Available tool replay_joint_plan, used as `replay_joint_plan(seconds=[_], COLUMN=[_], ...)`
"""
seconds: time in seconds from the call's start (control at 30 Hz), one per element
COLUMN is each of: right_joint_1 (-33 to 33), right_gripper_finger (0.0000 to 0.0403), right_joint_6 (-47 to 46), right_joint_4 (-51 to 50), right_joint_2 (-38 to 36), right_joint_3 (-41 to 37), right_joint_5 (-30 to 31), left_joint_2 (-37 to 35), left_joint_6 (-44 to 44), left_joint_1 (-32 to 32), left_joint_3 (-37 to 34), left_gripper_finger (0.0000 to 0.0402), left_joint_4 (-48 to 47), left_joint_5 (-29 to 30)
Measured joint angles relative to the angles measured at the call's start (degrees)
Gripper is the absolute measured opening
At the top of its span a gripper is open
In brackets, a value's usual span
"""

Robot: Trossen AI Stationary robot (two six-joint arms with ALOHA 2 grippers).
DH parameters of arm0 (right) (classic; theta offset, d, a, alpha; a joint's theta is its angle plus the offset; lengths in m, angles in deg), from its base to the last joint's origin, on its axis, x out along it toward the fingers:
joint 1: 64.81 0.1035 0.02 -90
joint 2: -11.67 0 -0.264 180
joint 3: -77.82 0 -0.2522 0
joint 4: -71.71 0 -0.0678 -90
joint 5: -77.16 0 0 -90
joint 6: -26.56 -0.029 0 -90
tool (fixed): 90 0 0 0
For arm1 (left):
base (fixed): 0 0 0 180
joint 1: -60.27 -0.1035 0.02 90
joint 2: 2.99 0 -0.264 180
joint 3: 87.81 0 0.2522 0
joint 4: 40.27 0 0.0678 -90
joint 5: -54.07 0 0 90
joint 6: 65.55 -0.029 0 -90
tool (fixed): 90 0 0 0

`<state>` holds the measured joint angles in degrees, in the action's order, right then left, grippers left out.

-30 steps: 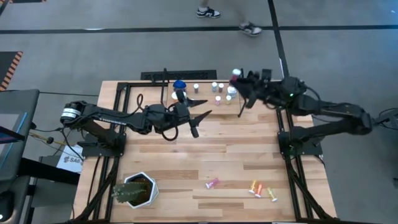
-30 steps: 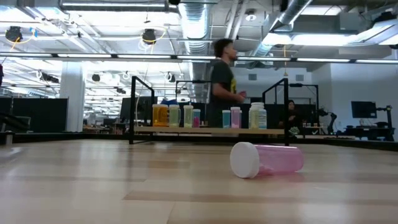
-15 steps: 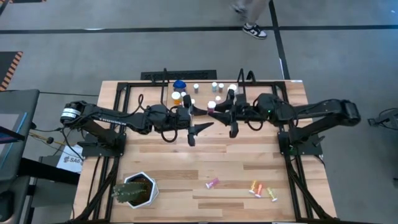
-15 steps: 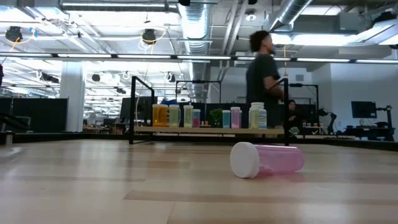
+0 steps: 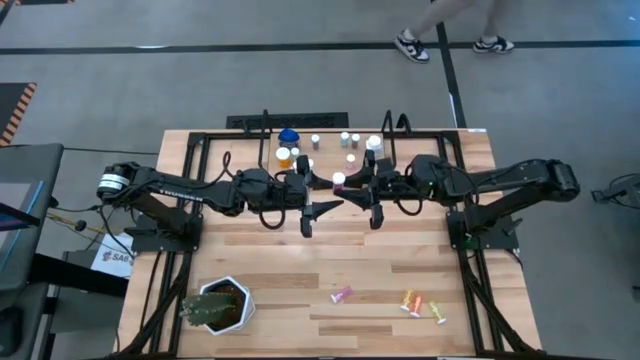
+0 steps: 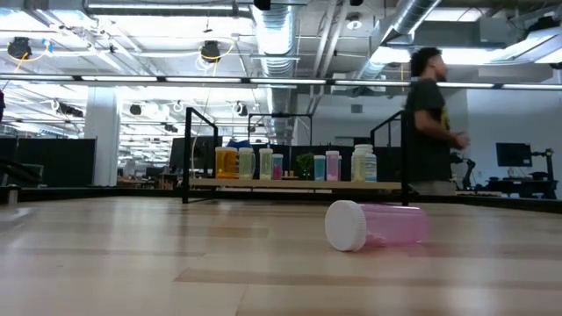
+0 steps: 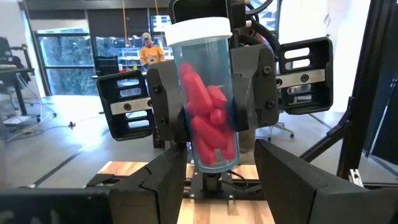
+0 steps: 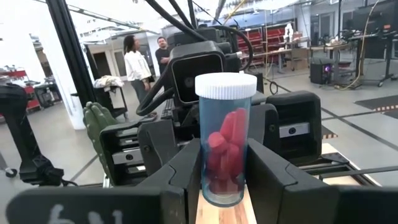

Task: Pick and place medicine bottles onto shelf by color
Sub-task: Put the blue pill bottle on the shelf

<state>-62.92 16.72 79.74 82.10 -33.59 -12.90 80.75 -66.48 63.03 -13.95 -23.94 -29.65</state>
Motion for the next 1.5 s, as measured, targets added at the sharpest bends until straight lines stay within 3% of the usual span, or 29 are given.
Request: replay_joint_plan(seconds=[0.43, 0.77, 0.97, 1.23, 1.5], right_joint_1=[0.44, 0.87, 0.46, -0.15, 1.03], right_gripper_finger=[0.0123, 0.0126, 0.0170, 0.0263, 0.0271], right_joint_6=[-0.21, -0.23, -0.21, -0.78, -3.84], right_joint_4=[-1.91, -3.57, -6.60, -22.03, -46.87], right_joint_2=[-0.02, -0.02, -1.04, -6.64, -5.15], right_joint_3=[0.04, 0.07, 0.00, 0.56, 9.92], right_joint_5=[-0.06, -0.02, -0.04, -0.04, -0.07], left_joint_2=[0.00, 0.00, 0.00, -0.15, -0.13], left_joint_6=[0.16, 0.18, 1.21, 4.39, 14.52], left_joint_1=[-0.02, -0.02, -0.02, -0.02, -0.02], left_joint_3=[-0.02, -0.02, -0.02, 0.13, 0.13], left_gripper_finger=[0.0078, 0.0081, 0.0078, 0.0078, 0.0079], left_joint_4=[-0.94, -1.44, -2.98, -6.97, -24.21], left_joint_5=[-2.08, -2.14, -2.14, -2.74, -11.99])
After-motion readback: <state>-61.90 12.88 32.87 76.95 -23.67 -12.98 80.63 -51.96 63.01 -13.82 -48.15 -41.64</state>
